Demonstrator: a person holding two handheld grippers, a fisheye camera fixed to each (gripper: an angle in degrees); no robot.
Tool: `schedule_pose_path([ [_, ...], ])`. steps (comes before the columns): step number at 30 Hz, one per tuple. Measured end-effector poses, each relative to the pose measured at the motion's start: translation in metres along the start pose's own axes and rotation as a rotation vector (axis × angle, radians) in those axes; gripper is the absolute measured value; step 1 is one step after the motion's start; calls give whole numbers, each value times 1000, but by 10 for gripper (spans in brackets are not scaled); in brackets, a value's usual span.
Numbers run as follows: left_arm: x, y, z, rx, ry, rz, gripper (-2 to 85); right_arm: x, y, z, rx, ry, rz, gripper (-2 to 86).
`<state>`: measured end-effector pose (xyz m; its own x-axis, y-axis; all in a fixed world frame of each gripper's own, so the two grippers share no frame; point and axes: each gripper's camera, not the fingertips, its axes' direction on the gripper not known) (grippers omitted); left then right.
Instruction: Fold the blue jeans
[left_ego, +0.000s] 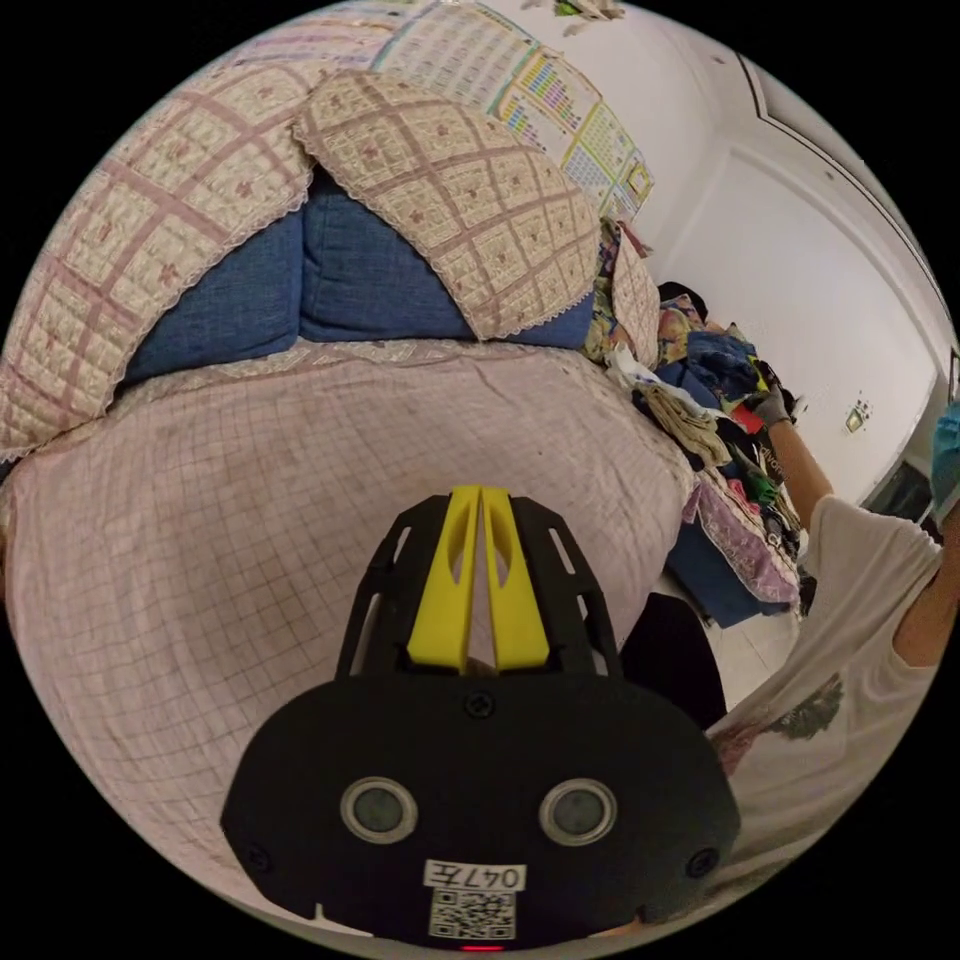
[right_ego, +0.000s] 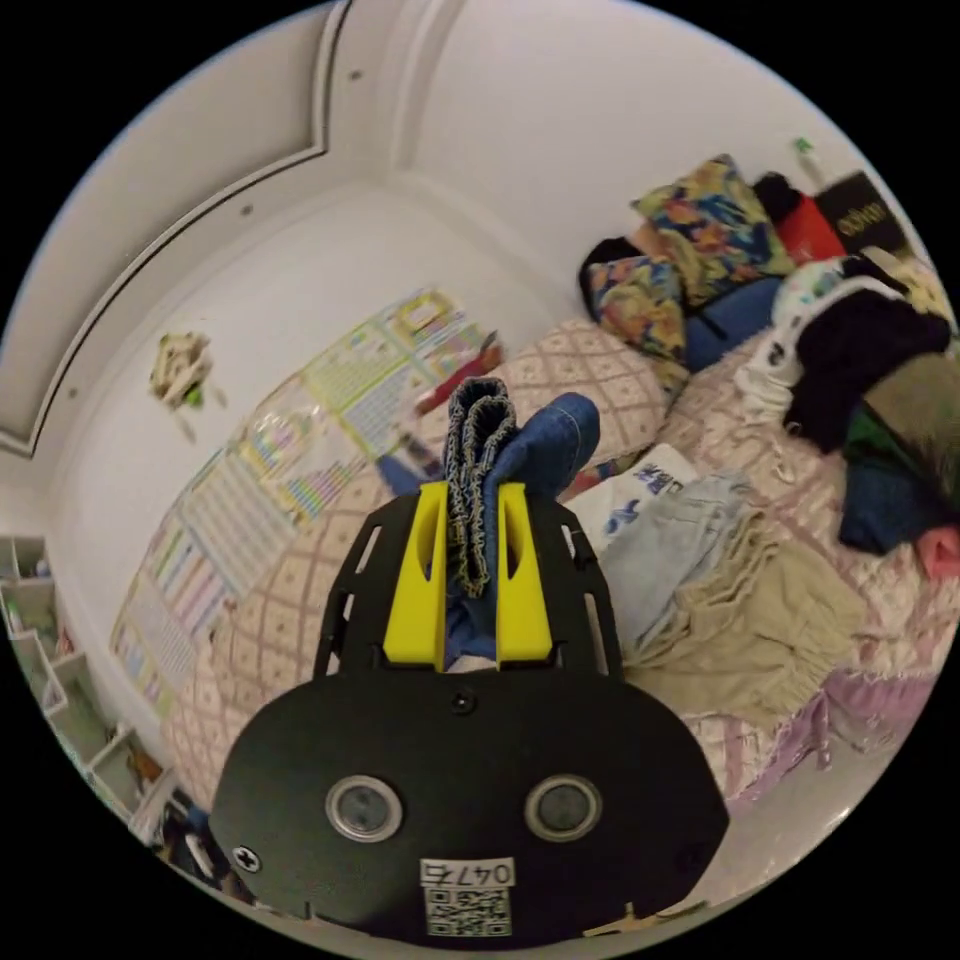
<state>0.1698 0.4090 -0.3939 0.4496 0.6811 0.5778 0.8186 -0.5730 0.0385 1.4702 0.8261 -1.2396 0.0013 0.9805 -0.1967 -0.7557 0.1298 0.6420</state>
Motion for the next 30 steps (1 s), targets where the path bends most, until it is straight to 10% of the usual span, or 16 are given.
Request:
schedule_pose_path([
  [5,-21,41,16,-2,-70,-89,-10,122,9,9,-41,347,251,64],
  [9,-32,70,28,11,-84,-92,-10,136,-10,-29,16,239,186,99],
  [20,-36,139,41,40,-28,-77,-10,84,-115,-193,-92,543,-538,94],
  [30,-53,211,14,63,-5,-126,-10,133,-202,-220,-260,887,-580,131],
])
